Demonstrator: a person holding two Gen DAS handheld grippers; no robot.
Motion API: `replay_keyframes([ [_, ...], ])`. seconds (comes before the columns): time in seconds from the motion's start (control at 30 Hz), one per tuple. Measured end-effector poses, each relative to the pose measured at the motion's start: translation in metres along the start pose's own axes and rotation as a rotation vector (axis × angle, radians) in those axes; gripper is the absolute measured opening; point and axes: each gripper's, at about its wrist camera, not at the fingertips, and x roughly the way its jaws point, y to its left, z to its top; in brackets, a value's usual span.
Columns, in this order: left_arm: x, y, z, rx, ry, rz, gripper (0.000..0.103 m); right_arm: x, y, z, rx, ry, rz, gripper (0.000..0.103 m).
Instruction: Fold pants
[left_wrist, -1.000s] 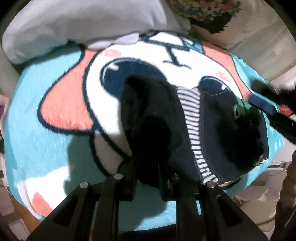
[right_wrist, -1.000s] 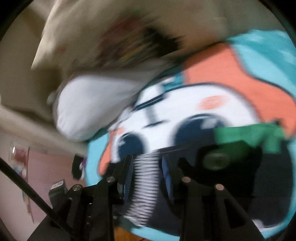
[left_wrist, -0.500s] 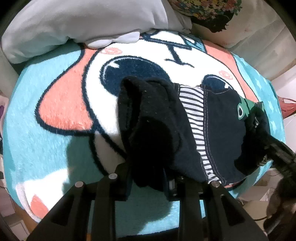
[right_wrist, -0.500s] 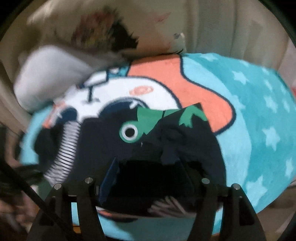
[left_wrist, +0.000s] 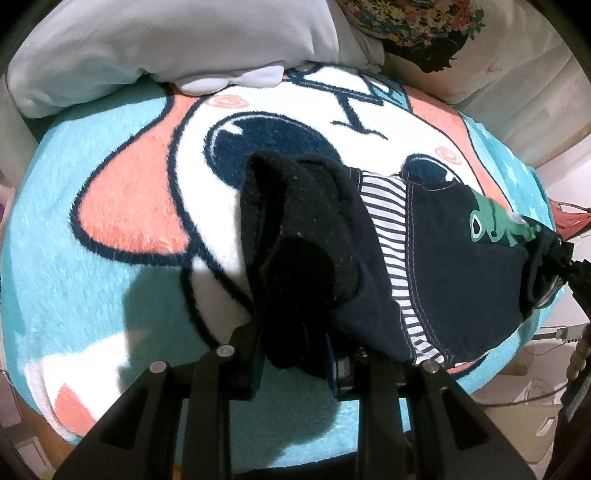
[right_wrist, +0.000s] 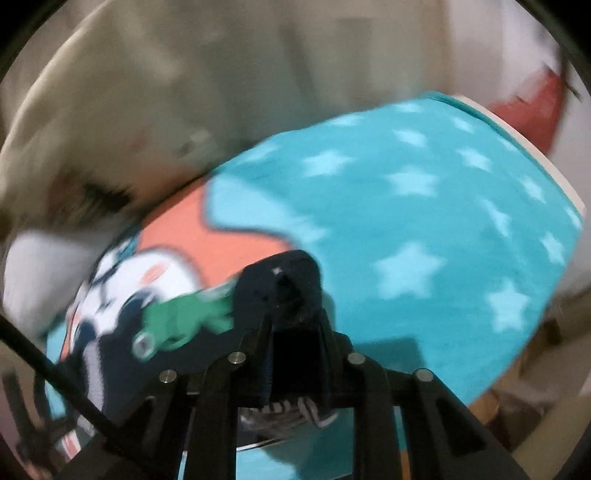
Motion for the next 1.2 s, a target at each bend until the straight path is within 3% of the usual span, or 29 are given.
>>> replay_keyframes([
  [0.1, 0.0, -0.001, 0.0, 0.002, 0.0, 0.004, 0.026, 0.007, -0.026, 0.009, 0.087, 0.015, 0.008, 0.021],
  [0.23, 0.0, -0.001, 0.001, -0.001, -0.001, 0.002, 0.026, 0.01, -0.018, 0.015, 0.069, 0.019, 0.02, 0.021],
  [0.43, -0.006, 0.004, 0.001, -0.027, -0.008, -0.02, 0.027, 0.005, 0.029, 0.01, -0.04, 0.045, 0.116, 0.021],
  [0.63, -0.015, 0.01, 0.001, -0.057, -0.025, -0.042, 0.028, 0.021, 0.09, -0.013, -0.148, 0.128, 0.232, 0.022],
  [0.87, -0.018, 0.011, -0.002, -0.052, -0.036, -0.042, 0.029, 0.053, 0.129, -0.037, -0.24, 0.248, 0.293, 0.04],
  [1.03, -0.024, 0.013, -0.004, -0.059, -0.053, -0.054, 0.029, 0.025, 0.123, -0.018, -0.162, 0.208, 0.455, 0.048],
  [1.2, -0.038, 0.026, -0.006, -0.076, -0.079, -0.068, 0.031, 0.026, 0.107, 0.0, -0.023, 0.175, 0.504, 0.048],
])
